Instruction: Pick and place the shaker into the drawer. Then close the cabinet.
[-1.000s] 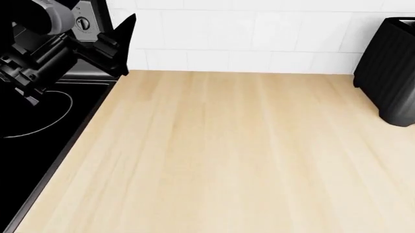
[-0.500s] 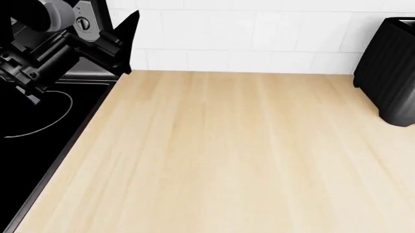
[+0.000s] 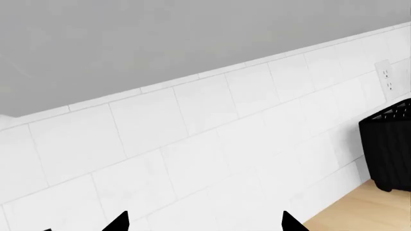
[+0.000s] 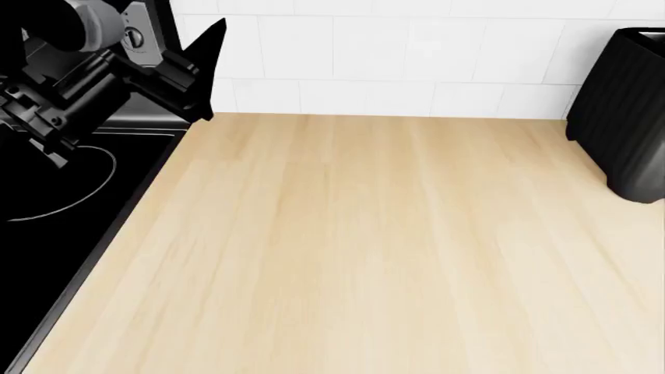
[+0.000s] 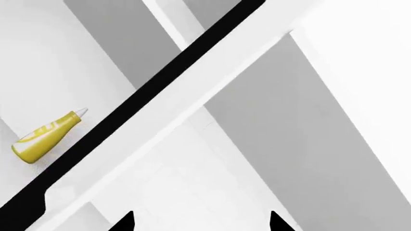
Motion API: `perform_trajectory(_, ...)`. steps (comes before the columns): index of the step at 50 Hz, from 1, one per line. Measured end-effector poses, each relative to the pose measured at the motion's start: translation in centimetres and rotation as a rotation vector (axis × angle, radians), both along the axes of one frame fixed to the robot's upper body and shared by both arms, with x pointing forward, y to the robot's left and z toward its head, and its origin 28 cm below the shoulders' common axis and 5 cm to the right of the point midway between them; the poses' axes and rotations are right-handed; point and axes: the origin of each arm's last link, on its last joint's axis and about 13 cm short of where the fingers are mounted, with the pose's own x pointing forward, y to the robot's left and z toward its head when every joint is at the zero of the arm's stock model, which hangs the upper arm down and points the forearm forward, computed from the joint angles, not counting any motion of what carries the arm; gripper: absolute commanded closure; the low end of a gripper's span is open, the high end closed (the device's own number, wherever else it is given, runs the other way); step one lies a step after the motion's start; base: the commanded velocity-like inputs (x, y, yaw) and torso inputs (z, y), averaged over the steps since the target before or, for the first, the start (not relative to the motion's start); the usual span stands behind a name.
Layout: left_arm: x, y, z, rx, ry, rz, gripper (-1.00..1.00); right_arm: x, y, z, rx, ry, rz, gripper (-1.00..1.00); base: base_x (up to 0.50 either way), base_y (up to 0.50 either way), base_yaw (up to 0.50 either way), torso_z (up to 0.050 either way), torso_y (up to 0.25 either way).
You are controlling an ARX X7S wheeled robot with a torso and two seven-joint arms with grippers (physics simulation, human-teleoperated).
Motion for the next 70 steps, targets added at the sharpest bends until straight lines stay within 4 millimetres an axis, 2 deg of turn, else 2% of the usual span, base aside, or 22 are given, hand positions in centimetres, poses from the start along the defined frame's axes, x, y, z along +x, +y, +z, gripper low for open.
perform_trajectory(15, -0.1, -0.1, 0.1, -0.002, -0.003, -0.002, -1.00, 2.5, 0.6, 1.4, 0.012, 0.013, 0.106, -1.00, 0.00, 0.00, 0.00, 0.001, 0.000)
perform_trajectory(26, -0.1, 0.0, 0.0, -0.011, -0.001, -0.002, -1.00, 6.9, 0.8, 3.9, 0.048, 0.055, 0.274, -1.00, 0.01, 0.01, 0.01, 0.003, 0.000)
perform_trajectory(31, 0.0, 0.2, 0.0, -0.018, -0.002, 0.002, -1.00, 9.0, 0.7, 3.9, 0.067, 0.055, 0.383, -1.00, 0.02, 0.01, 0.02, 0.007, 0.000)
perform_trajectory(36, 0.2, 0.5, -0.1, -0.030, 0.001, 0.005, -1.00, 11.0, 1.5, 3.7, 0.036, 0.042, 0.434, -1.00, 0.02, 0.01, 0.03, 0.004, 0.000)
perform_trajectory(42, 0.3, 0.6, -0.4, -0.047, 0.008, 0.005, -1.00, 14.0, 3.6, 2.4, 0.021, -0.011, 0.425, -1.00, 0.02, 0.01, 0.03, 0.002, 0.000)
perform_trajectory(47, 0.3, 0.7, -0.6, -0.059, 0.015, 0.007, -1.00, 17.1, 9.9, 0.0, -0.070, 0.052, 0.669, -1.00, 0.00, 0.00, 0.00, 0.000, 0.000)
perform_trajectory(52, 0.2, 1.0, -0.7, -0.068, 0.020, 0.015, -1.00, 18.9, 14.3, -2.6, -0.079, 0.111, 0.864, -1.00, 0.00, 0.00, 0.00, 0.000, 0.000)
perform_trajectory(59, 0.1, 1.1, -1.0, -0.077, 0.029, 0.020, -1.00, 19.5, 16.5, -4.0, -0.025, 0.121, 1.005, -1.00, 0.00, 0.00, 0.00, 0.000, 0.000)
perform_trajectory(70, -0.1, 0.9, -1.1, -0.081, 0.034, 0.012, -1.00, 19.7, 18.2, -4.9, 0.010, 0.145, 1.092, -1.00, 0.00, 0.00, 0.00, 0.000, 0.000)
